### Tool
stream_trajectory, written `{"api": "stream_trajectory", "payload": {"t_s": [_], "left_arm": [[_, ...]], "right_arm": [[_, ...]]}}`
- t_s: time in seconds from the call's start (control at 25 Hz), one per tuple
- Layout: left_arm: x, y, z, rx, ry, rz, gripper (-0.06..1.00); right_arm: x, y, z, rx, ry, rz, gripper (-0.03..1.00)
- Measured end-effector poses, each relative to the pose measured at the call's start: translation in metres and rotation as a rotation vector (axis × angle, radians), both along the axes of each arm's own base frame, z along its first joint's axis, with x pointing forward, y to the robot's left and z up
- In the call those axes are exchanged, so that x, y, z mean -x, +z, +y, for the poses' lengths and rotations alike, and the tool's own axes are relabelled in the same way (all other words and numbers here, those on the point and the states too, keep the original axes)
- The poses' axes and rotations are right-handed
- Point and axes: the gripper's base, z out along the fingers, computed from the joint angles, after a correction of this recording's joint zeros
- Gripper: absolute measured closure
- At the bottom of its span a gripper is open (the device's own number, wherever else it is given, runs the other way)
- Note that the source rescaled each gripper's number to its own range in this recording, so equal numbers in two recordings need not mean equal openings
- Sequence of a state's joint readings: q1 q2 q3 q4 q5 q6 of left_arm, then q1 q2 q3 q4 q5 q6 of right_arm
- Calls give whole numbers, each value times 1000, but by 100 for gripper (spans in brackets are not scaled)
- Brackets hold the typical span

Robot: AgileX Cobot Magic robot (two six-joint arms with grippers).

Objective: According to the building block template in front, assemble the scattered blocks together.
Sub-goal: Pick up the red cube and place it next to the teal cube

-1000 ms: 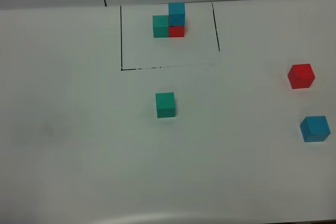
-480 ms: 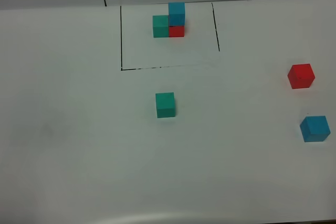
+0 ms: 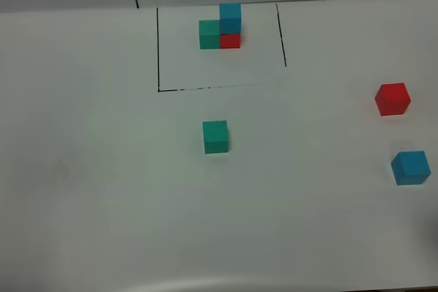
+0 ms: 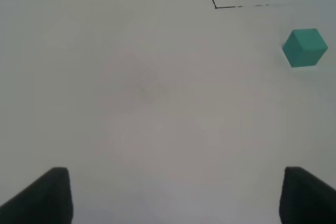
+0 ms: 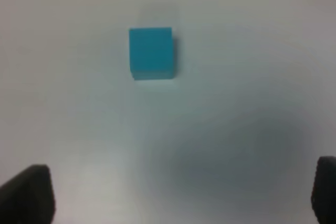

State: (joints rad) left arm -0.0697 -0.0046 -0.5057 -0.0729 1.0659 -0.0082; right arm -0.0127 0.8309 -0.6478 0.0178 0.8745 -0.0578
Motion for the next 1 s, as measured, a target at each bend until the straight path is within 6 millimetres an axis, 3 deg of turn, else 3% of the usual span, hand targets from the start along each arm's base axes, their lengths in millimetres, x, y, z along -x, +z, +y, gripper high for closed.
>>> {"api": "stream_trajectory", "payload": {"t_s": [0.2, 0.36, 0.56, 0.8, 1.0], "left_arm": [[0, 0, 0, 0, 0, 1, 20], [0, 0, 0, 0, 0, 1, 20], [0, 0, 0, 0, 0, 1, 20], [0, 0, 0, 0, 0, 1, 20], [0, 0, 0, 0, 0, 1, 20]], "right_arm": [[-73, -11, -1, 17, 22, 138, -3], [-131, -30, -2, 32, 51, 209, -3], [-190, -59, -3, 66, 127, 278, -3], [-241, -78, 0, 78, 164, 275, -3], [-269, -97, 0, 72, 155, 286, -3]]}}
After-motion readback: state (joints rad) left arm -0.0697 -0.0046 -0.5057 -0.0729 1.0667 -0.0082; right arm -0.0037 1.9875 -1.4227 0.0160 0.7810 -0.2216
